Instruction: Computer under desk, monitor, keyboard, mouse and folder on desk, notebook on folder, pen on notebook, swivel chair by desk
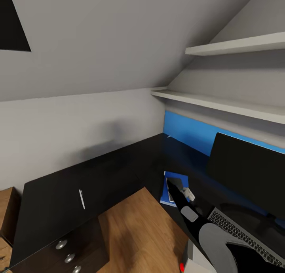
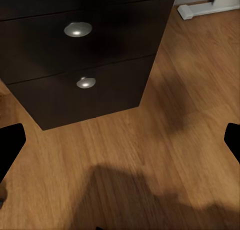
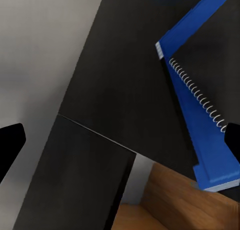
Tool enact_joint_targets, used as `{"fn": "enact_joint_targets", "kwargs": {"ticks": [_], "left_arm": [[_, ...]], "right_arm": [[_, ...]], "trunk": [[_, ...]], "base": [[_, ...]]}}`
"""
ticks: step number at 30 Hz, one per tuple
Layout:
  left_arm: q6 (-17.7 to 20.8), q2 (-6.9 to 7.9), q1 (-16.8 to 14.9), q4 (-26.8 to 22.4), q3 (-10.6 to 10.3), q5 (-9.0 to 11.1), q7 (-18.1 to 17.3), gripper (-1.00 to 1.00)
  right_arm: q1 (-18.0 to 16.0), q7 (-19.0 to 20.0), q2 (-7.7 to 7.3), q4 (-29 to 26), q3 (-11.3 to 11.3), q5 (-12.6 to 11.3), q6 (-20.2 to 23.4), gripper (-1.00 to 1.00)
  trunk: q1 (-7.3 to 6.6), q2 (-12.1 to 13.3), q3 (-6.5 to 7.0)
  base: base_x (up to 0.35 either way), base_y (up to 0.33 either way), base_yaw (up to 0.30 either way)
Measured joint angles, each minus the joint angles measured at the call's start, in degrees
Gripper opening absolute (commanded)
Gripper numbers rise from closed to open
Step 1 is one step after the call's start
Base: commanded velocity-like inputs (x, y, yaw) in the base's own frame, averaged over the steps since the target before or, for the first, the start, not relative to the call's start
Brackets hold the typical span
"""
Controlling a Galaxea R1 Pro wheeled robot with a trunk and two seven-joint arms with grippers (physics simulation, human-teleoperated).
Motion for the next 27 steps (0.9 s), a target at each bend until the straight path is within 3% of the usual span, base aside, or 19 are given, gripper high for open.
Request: {"fn": "enact_joint_targets", "kwargs": {"ticks": [4, 9, 14, 15, 19, 22, 27], "left_arm": [[0.0, 0.0, 0.0, 0.0, 0.0, 0.0, 0.0, 1.0], [0.0, 0.0, 0.0, 0.0, 0.0, 0.0, 0.1, 1.0], [0.1, 0.0, 0.0, 0.0, 0.0, 0.0, 0.1, 1.0], [0.1, 0.0, 0.0, 0.0, 0.0, 0.1, 0.1, 1.0], [0.1, 0.05, 0.0, 0.0, 0.0, 0.1, 0.2, 1.0], [0.0, 0.07, 0.0, 0.0, 0.0, 0.2, 0.2, 1.0], [0.0, 0.05, 0.0, 0.0, 0.0, 0.1, 0.2, 1.0]], "right_arm": [[0.0, -2.9, 0.75, -2.7, 0.1, 1.9, -0.2, 1.0], [0.0, -8.0, 1.71, -6.6, 0.8, 6.4, -0.3, 1.0], [-0.1, -13.9, 2.82, -9.3, 4.2, 13.1, -0.1, 1.0], [-0.1, -16.7, 3.36, -10.0, 5.7, 15.8, 0.3, 1.0], [-0.1, -23.3, 4.63, -10.8, 8.8, 21.0, 2.3, 1.0], [-0.1, -28.4, 4.66, -11.0, 11.0, 23.9, 5.3, 1.0], [-0.1, -30.9, 4.67, -11.0, 12.0, 25.4, 6.9, 1.0]], "trunk": [[-0.88, 1.6, 0.72], [-1.98, 3.6, 1.63], [-2.64, 4.8, 2.17], [-2.64, 4.8, 2.17], [-2.64, 4.8, 2.17], [-2.64, 4.8, 2.17], [-2.64, 4.8, 2.17]], "base": [[0.0, 0.0, 0.0], [0.0, 0.0, 0.0], [0.0, 0.0, 0.0], [0.0, 0.0, 0.0], [0.0, 0.0, 0.0], [0.0, 0.0, 0.0], [0.0, 0.0, 0.0]]}}
